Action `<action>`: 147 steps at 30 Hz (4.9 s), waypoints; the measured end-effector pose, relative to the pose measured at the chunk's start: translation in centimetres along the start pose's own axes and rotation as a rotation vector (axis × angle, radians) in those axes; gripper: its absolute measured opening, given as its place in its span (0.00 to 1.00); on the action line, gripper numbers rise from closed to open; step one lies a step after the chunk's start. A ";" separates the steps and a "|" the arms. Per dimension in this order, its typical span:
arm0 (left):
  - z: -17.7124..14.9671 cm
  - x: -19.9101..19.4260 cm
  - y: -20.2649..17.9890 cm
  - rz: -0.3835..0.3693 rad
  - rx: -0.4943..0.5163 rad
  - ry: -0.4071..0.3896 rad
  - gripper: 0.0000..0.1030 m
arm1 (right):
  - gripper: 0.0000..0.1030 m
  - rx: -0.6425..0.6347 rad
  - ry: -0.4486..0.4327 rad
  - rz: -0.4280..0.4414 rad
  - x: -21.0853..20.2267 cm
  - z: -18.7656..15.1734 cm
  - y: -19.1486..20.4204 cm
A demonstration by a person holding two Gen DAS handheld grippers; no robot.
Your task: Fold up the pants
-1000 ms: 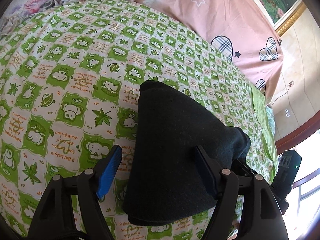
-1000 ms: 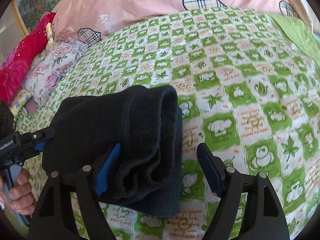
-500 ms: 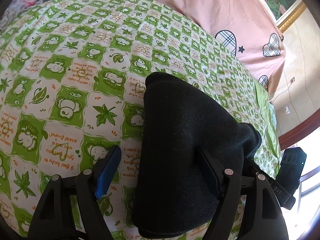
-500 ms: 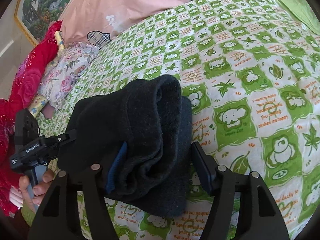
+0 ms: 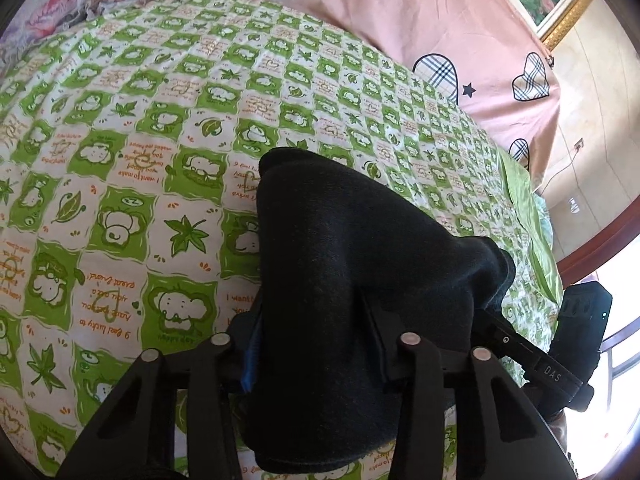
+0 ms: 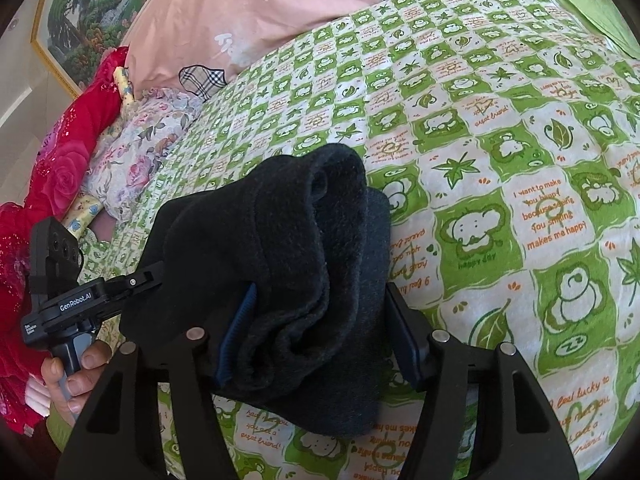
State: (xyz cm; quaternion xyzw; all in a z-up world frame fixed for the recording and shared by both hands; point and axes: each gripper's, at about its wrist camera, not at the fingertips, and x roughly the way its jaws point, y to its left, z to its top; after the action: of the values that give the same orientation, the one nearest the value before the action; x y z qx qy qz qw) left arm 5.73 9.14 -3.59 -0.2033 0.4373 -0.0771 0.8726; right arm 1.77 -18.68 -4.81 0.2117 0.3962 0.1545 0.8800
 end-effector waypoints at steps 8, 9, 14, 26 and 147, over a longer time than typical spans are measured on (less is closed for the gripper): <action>-0.5 -2.3 -1.1 0.029 0.025 -0.044 0.28 | 0.50 -0.013 -0.043 0.030 -1.4 -0.3 1.4; -0.6 -2.6 -1.0 0.027 0.022 -0.047 0.27 | 0.49 -0.020 -0.048 0.033 -1.6 -0.3 1.6; -0.7 -4.7 -1.1 0.038 0.012 -0.081 0.26 | 0.48 -0.050 -0.069 0.061 -2.5 0.3 3.3; 2.4 -8.9 1.4 0.091 -0.002 -0.195 0.26 | 0.47 -0.147 -0.094 0.145 -0.7 3.8 8.3; -2.5 -8.3 5.1 0.540 0.134 -0.269 0.83 | 0.99 -0.537 -0.116 -0.068 5.1 0.1 15.2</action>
State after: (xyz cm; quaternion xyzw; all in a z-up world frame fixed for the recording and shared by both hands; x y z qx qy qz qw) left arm -1.46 15.66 -1.00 -0.0300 0.3498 0.1567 0.9231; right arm 3.47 -3.38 -0.45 -0.0339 0.2970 0.2118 0.9305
